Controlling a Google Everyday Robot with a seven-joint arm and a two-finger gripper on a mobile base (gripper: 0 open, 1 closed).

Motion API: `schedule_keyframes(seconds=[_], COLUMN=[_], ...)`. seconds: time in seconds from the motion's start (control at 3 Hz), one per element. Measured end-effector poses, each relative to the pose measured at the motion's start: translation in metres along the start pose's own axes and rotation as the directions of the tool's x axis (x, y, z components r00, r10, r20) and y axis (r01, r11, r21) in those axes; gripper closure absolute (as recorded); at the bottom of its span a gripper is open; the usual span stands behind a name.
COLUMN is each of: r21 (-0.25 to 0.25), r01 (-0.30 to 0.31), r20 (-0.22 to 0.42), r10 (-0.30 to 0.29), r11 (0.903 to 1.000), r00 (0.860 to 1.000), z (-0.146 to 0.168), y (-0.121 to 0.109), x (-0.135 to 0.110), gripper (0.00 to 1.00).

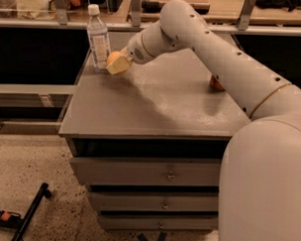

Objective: Move orange near blue plastic bottle

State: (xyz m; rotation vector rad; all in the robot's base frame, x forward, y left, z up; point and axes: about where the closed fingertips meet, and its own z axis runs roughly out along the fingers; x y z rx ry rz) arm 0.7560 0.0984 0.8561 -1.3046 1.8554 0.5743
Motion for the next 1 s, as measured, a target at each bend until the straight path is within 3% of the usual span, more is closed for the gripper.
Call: schedule_keyframes(seconds=[0.33, 0.67, 1.0], r21=[0.018, 0.011, 0.011], r01=[-0.001, -0.001, -0.001], r20=[0.012, 0.010, 0.010], r10=[0.001, 0.001, 0.001], r11=[0.9998, 0.9999, 0.9999], r00=[1.000, 1.000, 1.000], z=[-0.0056, -0.0020, -0.0019], y=[-0.0005, 0.0011, 0.0011], x=[0.0001, 0.0004, 0.0004], gripper=[0.13, 0.00, 0.00])
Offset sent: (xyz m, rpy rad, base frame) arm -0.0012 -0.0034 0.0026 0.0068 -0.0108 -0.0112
